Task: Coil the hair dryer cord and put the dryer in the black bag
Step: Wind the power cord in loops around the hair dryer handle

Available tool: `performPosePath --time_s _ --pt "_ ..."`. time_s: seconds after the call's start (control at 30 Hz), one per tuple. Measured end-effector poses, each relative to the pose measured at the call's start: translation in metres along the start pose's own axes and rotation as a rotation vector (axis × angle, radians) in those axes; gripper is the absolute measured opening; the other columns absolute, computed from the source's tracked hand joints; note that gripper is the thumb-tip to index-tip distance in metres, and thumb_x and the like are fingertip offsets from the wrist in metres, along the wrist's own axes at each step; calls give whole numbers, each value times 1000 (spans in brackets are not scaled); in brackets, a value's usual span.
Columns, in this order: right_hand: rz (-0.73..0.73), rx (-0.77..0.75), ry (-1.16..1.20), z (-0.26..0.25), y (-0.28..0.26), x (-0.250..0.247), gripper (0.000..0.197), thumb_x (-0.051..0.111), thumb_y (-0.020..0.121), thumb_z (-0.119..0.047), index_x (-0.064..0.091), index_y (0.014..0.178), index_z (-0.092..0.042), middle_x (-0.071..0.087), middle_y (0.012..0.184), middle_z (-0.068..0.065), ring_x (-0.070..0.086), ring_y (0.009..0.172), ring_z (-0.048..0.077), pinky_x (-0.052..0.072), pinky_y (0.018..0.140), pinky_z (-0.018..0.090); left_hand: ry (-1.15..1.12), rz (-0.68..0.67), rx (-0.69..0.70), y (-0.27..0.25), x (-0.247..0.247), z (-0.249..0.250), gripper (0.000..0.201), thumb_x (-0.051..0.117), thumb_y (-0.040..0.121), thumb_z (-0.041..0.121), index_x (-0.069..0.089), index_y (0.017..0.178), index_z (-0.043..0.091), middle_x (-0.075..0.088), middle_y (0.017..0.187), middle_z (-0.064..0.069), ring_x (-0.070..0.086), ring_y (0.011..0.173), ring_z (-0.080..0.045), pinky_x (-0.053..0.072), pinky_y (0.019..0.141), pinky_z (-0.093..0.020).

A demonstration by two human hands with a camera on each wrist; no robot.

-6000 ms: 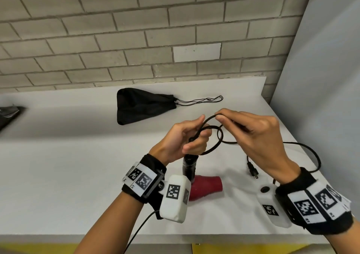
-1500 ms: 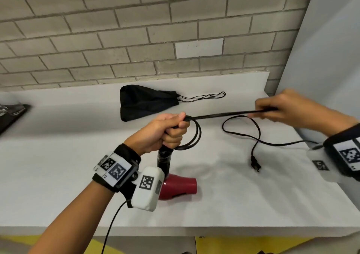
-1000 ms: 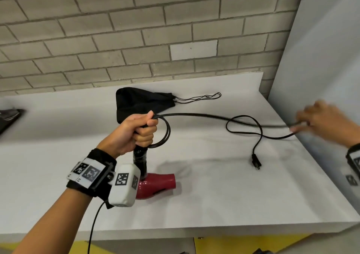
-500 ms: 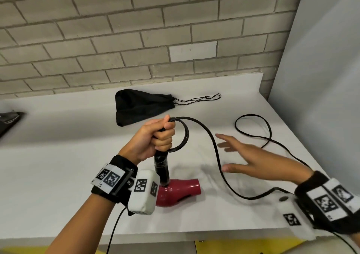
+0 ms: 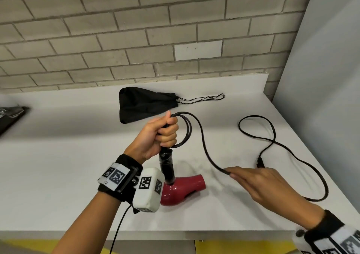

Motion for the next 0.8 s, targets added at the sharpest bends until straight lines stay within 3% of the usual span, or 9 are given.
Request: performPosePath --time_s 0.1,0.17,0.23,0.3,0.47,0.57,0.67,0.8 --pt "-10 -134 18 -34 11 -1 30 26 101 -42 52 114 -37 72 79 -13 63 53 14 47 40 30 -22 -42 -21 7 12 -11 25 57 89 34 51 72 16 22 52 9 15 38 -4 25 36 -15" --pt "-4 -206 94 -58 19 -10 35 23 101 -44 55 112 -35 71 79 -12 62 56 13 45 42 26 -9 -61 -41 11 20 -17 25 52 91 33 50 74 16 24 51 9 17 37 -3 27 37 -14" --pt "33 -259 150 -74 27 -23 34 28 101 -41 60 109 -34 70 74 -12 60 56 11 41 42 21 44 -60 -58 13 26 -21 26 42 95 32 46 75 16 32 48 11 21 34 -1 29 37 -15" --pt "60 -284 233 -81 35 -36 28 37 98 -40 61 111 -34 71 77 -11 62 59 11 47 47 26 111 -50 -72 13 30 -25 27 34 96 31 42 76 15 38 46 8 28 32 -1 31 38 -16" --pt "211 -268 440 -77 53 -73 28 51 93 -37 69 111 -26 76 94 -11 71 71 13 54 62 32 312 -48 -118 7 39 -33 31 29 99 29 39 75 13 53 47 1 52 38 -14 43 46 -20" --pt "329 -207 444 -64 65 -87 24 55 90 -31 70 108 -24 77 92 -7 72 73 11 55 62 32 434 -87 -114 4 50 -37 45 24 101 23 53 68 12 58 46 -2 61 43 -18 47 52 -21" --pt "402 -121 418 -48 75 -94 26 52 91 -35 73 101 -23 76 83 -8 63 62 4 51 59 27 419 -149 -138 4 58 -43 35 28 97 25 50 73 11 56 44 -3 58 39 -20 46 48 -27" --pt "460 -91 387 -37 77 -106 27 53 90 -35 74 98 -20 77 86 -5 69 68 15 52 64 33 212 -211 -182 3 65 -47 29 33 94 29 44 73 13 46 38 2 40 26 -11 37 37 -22"
Point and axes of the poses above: each hand's wrist, its own y-axis towards the middle knuckle, its own x-axis out of the palm, z = x × y, the point moved 10 cm from there along y, towards the middle knuckle
